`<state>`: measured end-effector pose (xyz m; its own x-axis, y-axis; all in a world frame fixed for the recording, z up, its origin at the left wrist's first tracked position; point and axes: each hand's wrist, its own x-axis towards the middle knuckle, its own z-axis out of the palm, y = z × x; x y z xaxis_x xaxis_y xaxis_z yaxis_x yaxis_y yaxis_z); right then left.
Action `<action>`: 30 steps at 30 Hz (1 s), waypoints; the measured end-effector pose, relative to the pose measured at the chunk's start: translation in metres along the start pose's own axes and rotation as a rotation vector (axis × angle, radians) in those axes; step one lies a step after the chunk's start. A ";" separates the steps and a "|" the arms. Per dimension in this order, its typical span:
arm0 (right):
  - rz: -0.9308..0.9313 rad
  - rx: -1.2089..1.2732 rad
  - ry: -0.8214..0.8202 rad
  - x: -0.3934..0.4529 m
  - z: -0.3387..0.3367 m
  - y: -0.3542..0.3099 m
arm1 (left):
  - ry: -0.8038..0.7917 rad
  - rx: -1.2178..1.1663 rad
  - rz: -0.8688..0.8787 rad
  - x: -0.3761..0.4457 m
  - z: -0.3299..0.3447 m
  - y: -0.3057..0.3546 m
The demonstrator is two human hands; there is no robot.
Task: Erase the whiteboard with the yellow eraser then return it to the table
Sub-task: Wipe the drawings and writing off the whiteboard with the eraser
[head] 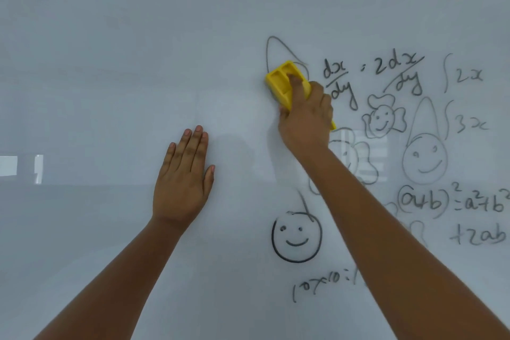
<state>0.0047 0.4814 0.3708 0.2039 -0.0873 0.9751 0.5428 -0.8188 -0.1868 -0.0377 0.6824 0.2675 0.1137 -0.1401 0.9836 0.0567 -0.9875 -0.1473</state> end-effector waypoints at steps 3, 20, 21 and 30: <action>-0.133 0.036 -0.019 -0.029 0.006 -0.008 | 0.012 0.014 0.010 0.000 0.000 0.000; -0.099 -0.118 -0.009 0.022 -0.010 0.028 | 0.025 -0.006 0.038 0.031 -0.010 0.025; -0.028 -0.089 -0.010 0.036 -0.010 0.024 | 0.028 -0.024 0.032 0.038 -0.010 0.031; -0.235 -0.132 -0.018 0.028 -0.009 0.025 | 0.022 -0.011 0.049 0.049 0.014 0.058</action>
<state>0.0169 0.4533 0.3946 0.0997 0.1227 0.9874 0.4664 -0.8824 0.0625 -0.0148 0.6190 0.3060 0.0941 -0.1902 0.9772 0.0412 -0.9800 -0.1947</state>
